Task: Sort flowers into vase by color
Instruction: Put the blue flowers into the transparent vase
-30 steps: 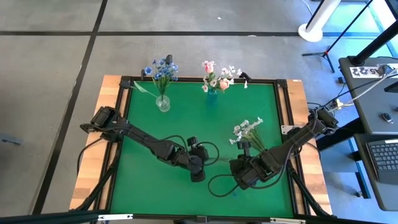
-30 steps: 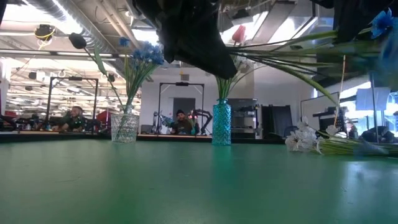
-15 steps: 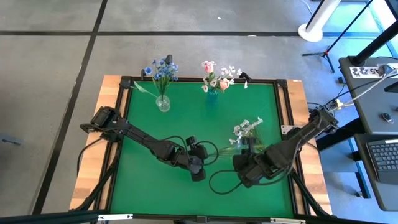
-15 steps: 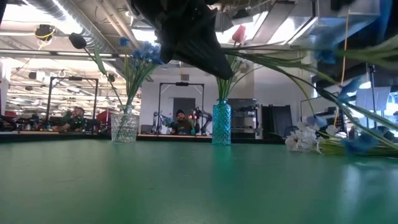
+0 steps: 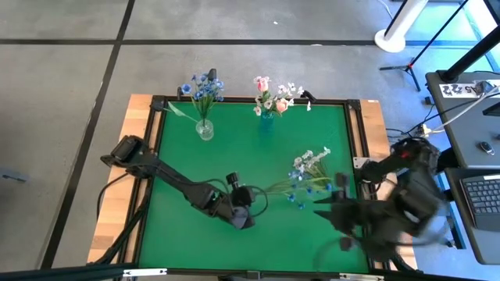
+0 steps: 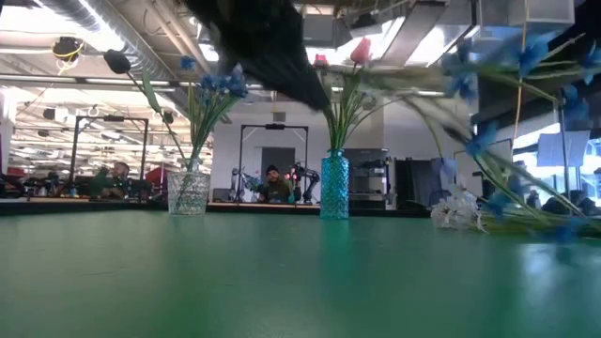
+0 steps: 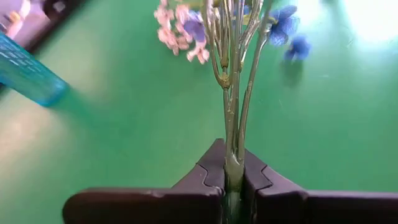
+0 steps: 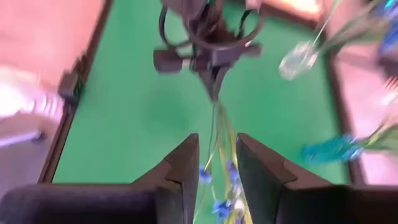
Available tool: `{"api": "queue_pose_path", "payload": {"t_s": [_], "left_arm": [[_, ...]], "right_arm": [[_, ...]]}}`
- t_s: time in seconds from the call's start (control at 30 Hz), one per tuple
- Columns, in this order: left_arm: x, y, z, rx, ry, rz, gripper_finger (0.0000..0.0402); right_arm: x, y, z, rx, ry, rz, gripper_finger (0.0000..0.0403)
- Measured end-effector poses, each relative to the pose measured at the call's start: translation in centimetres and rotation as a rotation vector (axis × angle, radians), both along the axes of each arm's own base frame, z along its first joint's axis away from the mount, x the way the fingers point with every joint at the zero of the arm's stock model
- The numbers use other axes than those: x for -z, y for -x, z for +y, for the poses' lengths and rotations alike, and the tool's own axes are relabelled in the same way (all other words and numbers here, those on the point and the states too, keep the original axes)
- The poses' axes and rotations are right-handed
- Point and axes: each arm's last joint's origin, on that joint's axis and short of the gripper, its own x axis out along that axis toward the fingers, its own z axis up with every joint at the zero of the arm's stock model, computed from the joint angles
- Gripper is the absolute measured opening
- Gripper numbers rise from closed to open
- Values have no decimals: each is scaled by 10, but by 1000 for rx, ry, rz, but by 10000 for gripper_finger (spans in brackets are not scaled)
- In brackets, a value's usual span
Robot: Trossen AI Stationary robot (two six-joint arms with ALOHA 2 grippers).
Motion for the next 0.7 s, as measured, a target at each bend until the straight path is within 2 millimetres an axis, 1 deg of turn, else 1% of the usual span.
{"api": "queue_pose_path", "payload": {"t_s": [0.1, 0.23, 0.37, 0.47, 0.57, 0.7], "left_arm": [[-11, 7, -9, 9, -18, -37, 1], [-28, 19, -20, -3, -61, -100, 0], [-50, 35, -27, -31, -115, -188, 0], [-61, 43, -25, -24, -95, -258, 0], [-65, 51, -22, 36, -51, -349, 0], [-59, 64, -15, 164, 32, -533, 0]], "right_arm": [[-8, 19, 13, -22, 60, -115, 105], [-11, 41, 28, -47, 112, -236, 105], [-10, 62, 41, -35, 148, -370, 105], [-3, 75, 50, -19, 199, -479, 105], [10, 82, 58, -18, 234, -523, 105], [34, 82, 66, 8, 228, -544, 105]]}}
